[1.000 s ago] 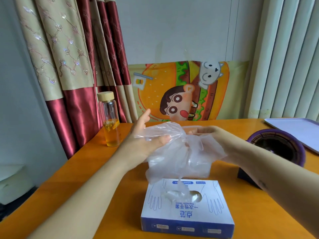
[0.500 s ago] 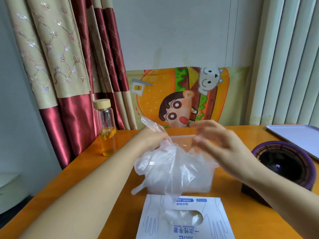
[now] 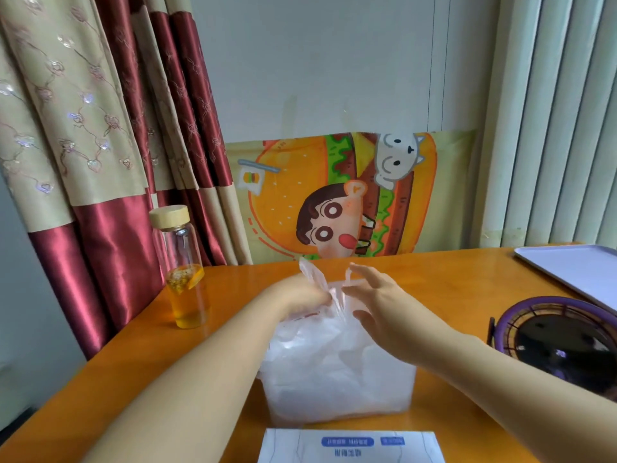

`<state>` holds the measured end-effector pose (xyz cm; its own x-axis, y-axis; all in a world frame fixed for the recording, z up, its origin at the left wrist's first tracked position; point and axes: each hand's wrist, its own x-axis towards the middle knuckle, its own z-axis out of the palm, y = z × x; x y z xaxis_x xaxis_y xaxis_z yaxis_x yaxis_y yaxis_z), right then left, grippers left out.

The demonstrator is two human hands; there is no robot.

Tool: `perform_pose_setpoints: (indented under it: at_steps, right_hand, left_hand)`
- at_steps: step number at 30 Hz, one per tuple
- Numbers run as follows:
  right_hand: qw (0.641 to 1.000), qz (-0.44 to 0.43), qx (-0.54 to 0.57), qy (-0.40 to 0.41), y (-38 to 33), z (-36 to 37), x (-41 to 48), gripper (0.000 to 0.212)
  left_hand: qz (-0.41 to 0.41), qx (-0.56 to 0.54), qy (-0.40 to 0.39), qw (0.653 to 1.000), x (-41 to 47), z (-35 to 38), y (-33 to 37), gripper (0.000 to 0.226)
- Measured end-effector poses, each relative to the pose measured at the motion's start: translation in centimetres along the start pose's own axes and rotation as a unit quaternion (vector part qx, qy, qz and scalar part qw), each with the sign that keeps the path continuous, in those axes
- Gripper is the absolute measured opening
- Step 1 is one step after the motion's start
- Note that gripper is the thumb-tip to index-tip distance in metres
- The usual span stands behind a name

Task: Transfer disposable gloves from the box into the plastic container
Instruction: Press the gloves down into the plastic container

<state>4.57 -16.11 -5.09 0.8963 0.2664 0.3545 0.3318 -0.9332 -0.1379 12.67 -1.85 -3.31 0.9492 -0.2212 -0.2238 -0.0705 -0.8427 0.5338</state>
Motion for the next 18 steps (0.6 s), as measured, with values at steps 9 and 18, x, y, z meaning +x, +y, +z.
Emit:
perform_pose_setpoints:
  at_steps: [9, 18]
  right_hand:
    - [0.989, -0.047, -0.087, -0.106, 0.6, 2.0, 2.5, 0.038]
    - [0.938, -0.028, -0.065, -0.338, 2.3, 3.8, 5.0, 0.071]
  left_hand:
    - [0.035, 0.197, -0.041, 0.979, 2.1, 1.4, 0.1, 0.035]
    - [0.066, -0.023, 0.064, 0.995, 1.7, -1.7, -3.2, 0.04]
